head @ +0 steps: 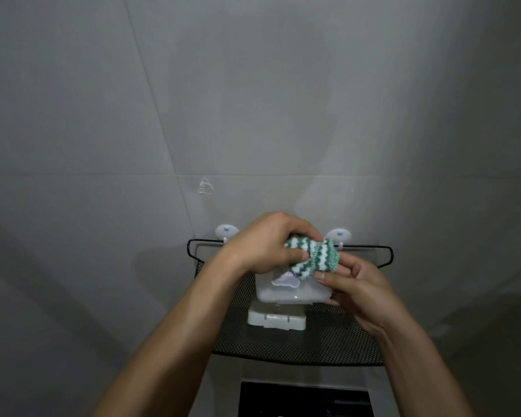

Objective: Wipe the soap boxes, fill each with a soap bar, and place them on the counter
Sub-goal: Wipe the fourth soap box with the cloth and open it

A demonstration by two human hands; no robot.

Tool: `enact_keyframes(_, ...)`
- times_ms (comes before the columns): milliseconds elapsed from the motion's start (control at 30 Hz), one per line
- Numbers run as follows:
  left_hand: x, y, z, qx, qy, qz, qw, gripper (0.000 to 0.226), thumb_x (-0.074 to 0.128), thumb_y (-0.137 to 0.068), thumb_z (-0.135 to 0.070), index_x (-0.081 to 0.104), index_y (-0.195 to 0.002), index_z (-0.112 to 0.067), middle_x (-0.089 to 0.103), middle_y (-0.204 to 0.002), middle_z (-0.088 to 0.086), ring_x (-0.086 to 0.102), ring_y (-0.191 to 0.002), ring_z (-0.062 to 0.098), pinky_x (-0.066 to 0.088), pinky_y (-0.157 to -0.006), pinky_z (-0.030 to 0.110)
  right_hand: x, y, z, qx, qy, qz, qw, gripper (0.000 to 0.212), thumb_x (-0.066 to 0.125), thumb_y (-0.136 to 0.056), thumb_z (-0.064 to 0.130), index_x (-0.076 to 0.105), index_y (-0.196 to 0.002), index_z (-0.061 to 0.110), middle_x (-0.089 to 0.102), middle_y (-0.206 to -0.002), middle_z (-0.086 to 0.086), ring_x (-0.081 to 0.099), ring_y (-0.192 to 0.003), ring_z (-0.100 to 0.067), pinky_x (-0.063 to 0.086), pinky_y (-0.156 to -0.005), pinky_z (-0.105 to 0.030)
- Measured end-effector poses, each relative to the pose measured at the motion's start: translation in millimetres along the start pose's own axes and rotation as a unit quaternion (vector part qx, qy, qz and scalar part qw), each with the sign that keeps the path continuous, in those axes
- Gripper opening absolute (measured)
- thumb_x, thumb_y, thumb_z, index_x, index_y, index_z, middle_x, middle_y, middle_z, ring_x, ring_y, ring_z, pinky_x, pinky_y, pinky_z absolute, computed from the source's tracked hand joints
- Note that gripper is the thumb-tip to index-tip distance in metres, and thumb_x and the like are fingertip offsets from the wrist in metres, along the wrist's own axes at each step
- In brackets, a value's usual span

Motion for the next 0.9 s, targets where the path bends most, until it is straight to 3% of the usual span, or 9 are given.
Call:
enact_keyframes(67,-2.4,4.2,12.9,-0.016,0.03,-0.001,0.999,0.035,0.076,-0.084,-0.016,0.073,-0.118,-0.024,0.073,-0.103,-0.011,0.062,-0.088,0.001,0.047,-0.079,0.017,-5.6,3.0,1.0,0.002,0.004,-0.012,1.0,0.05,0.081,-0.06,0.012,0.071,-0.109,0.008,0.077,-0.103,-0.014,0.075,-0.085,-0.025,0.062,-0.072,-0.039)
enact_keyframes(233,-0.5,21.3,51.5,-0.09,0.194,-0.031,0.976,0.032,0.076,-0.084,-0.008,0.075,-0.113,-0.022,0.076,-0.098,-0.006,0.07,-0.088,0.008,0.056,-0.082,0.028,-16.0,8.2,6.7,0.004,-0.01,-0.035,0.999,0.046,0.077,-0.063,0.011,0.07,-0.108,0.008,0.078,-0.095,-0.011,0.075,-0.076,-0.02,0.062,-0.061,-0.033)
enact_keyframes(400,11.0,39.0,67.5,-0.142,0.32,-0.149,0.925,0.033,0.074,-0.086,-0.009,0.072,-0.114,-0.026,0.075,-0.106,-0.006,0.071,-0.094,0.007,0.056,-0.082,0.021,-18.5,8.5,12.7,-0.001,-0.052,-0.065,0.997,0.045,0.075,-0.064,0.01,0.067,-0.108,0.005,0.077,-0.092,-0.012,0.075,-0.074,-0.021,0.06,-0.054,-0.032)
enact_keyframes(500,23.8,46.7,68.1,-0.168,0.364,-0.191,0.896,0.034,0.071,-0.088,-0.01,0.067,-0.114,-0.032,0.071,-0.112,-0.004,0.07,-0.099,0.011,0.059,-0.084,0.029,-16.9,8.3,16.9,-0.011,-0.059,-0.078,0.995,0.046,0.075,-0.063,0.011,0.066,-0.107,0.005,0.077,-0.087,-0.009,0.074,-0.071,-0.019,0.06,-0.053,-0.032)
enact_keyframes(700,51.0,61.5,67.3,-0.212,0.512,-0.216,0.804,0.031,0.071,-0.088,-0.009,0.06,-0.112,-0.027,0.069,-0.113,0.013,0.073,-0.093,0.03,0.061,-0.08,0.05,-12.8,7.1,20.4,-0.022,-0.083,-0.097,0.992,0.043,0.072,-0.065,0.009,0.067,-0.108,0.004,0.076,-0.09,-0.012,0.075,-0.073,-0.021,0.062,-0.058,-0.034)
enact_keyframes(900,71.3,64.6,61.6,-0.215,0.629,-0.28,0.692,0.031,0.066,-0.091,-0.007,0.055,-0.118,-0.019,0.068,-0.113,0.021,0.073,-0.087,0.028,0.06,-0.069,0.038,-7.0,2.9,14.4,-0.023,-0.114,-0.121,0.986,0.051,0.073,-0.068,0.008,0.064,-0.117,0.001,0.074,-0.107,-0.019,0.075,-0.086,-0.026,0.063,-0.064,-0.034)
Point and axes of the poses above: each hand's wrist, its own y-axis away from the middle knuckle, its own x-axis out of the palm, z = x × y, the point moved 8 cm from there along -y, towards the middle knuckle
